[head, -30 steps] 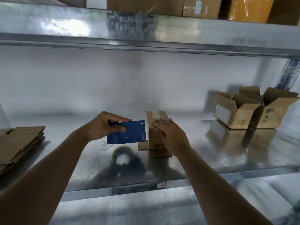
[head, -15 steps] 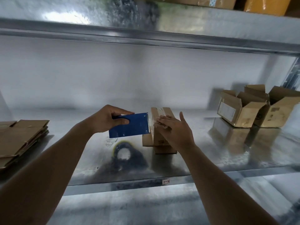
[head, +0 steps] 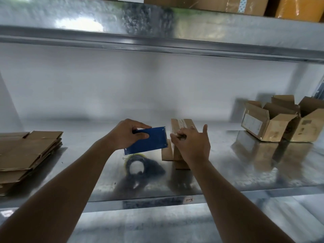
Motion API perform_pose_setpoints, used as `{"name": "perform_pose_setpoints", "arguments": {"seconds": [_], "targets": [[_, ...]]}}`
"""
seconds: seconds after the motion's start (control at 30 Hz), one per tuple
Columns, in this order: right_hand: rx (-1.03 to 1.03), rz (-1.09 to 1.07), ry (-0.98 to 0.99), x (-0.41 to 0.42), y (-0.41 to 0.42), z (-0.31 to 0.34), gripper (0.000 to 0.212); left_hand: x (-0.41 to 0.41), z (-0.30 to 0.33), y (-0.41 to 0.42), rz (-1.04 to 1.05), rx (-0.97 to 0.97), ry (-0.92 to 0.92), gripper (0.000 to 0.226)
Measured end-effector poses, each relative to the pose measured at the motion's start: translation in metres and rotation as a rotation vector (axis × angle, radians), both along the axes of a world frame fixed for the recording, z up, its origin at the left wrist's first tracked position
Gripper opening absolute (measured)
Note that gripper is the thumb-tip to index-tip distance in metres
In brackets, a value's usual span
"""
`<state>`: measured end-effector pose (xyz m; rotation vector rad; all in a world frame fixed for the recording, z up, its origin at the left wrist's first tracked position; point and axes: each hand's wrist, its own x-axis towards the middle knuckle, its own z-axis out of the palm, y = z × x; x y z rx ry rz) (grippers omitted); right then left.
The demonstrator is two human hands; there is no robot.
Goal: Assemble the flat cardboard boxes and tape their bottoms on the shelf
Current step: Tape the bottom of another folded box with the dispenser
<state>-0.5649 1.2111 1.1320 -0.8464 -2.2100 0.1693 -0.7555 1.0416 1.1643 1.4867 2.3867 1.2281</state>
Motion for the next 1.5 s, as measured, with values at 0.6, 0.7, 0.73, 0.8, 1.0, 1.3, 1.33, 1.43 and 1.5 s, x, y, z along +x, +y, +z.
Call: {"name": "perform_pose_setpoints", "arguments": {"seconds": [0.6,0.7,0.73,0.8,1.0,1.3,1.33,1.43,1.5], "targets": [[0.046,-0.113,-0.061,-0.024,-0.024,0.003,0.047,0.06,0.038,0.027,0.184,-0.136,0.506,0.029],[0.041,-0.114,-0.067,-0.024,-0.029,0.006,0.045,0.069,0.036,0.031,0.214,-0.2,0.581,0.025],[0.036,-0.11,-0.065,-0.024,-0.029,0.005,0.045,0.069,0.034,0.031,0.215,-0.206,0.58,0.024],[0.053,-0.106,-0.048,-0.023,-0.027,0.002,0.047,0.065,0.032,0.03,0.214,-0.177,0.537,0.025],[0.235,-0.042,0.01,-0.015,-0.009,-0.011,0.032,0.046,0.03,0.011,0.247,0.027,0.34,0.033],[0.379,-0.112,0.035,0.017,0.003,-0.035,0.038,0.027,0.022,0.001,0.173,0.158,0.161,0.029],[0.367,-0.108,0.028,0.016,0.003,-0.035,0.039,0.026,0.021,0.001,0.161,0.163,0.149,0.029],[0.311,-0.017,0.061,0.015,0.004,-0.032,0.039,0.026,0.019,0.001,0.125,0.169,0.114,0.029],[0.247,0.115,0.113,0.02,0.002,-0.028,0.036,0.025,0.017,0.0,0.088,0.174,0.119,0.029]]}}
